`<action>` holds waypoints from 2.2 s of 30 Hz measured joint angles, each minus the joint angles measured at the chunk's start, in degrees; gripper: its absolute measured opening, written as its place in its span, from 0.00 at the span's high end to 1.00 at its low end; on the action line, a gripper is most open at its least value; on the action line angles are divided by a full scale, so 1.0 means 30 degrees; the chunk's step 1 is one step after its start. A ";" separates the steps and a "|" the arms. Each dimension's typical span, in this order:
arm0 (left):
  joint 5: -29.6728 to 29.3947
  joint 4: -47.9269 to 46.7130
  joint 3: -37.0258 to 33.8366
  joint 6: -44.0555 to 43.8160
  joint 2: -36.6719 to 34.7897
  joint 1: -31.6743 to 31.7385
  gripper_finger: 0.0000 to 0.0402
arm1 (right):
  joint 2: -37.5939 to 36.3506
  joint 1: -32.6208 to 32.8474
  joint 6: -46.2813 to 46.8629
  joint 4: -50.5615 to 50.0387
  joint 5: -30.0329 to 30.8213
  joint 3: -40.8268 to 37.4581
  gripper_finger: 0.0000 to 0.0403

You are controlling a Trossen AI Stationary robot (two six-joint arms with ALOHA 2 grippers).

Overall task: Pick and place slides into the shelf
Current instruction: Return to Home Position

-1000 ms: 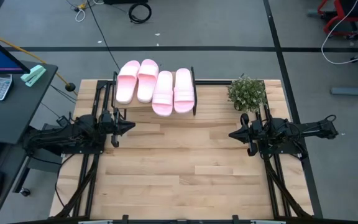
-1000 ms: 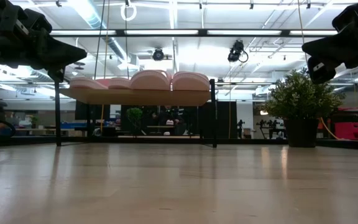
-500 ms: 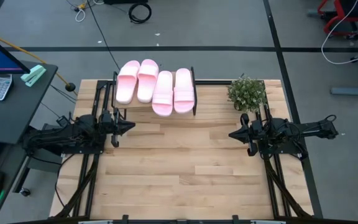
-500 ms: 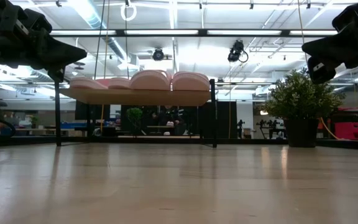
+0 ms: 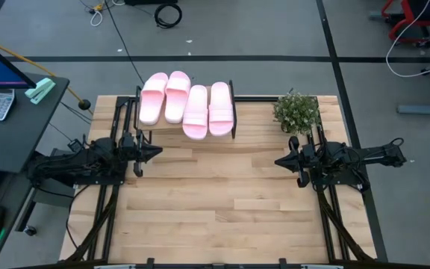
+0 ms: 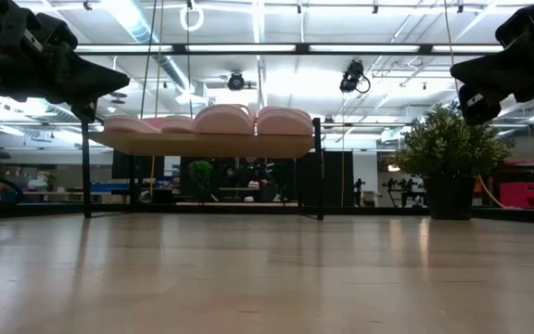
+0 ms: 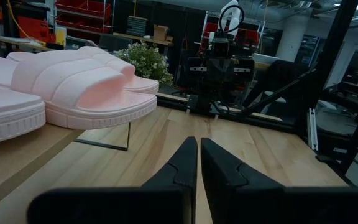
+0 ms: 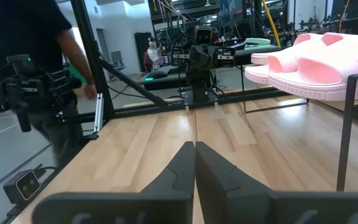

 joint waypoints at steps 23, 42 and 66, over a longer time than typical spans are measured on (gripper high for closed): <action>0.0007 0.0000 0.0000 0.0004 0.0000 0.0004 0.94 | 0.0000 -0.0002 0.0000 0.0000 -0.0001 0.0000 0.95; 0.0002 0.0004 0.0002 0.0004 0.0000 0.0006 0.93 | 0.0007 0.0002 0.0000 0.0000 -0.0005 -0.0007 0.95; 0.0000 0.0007 0.0001 0.0014 0.0007 0.0007 0.92 | 0.0007 0.0002 0.0000 0.0000 -0.0005 -0.0007 0.95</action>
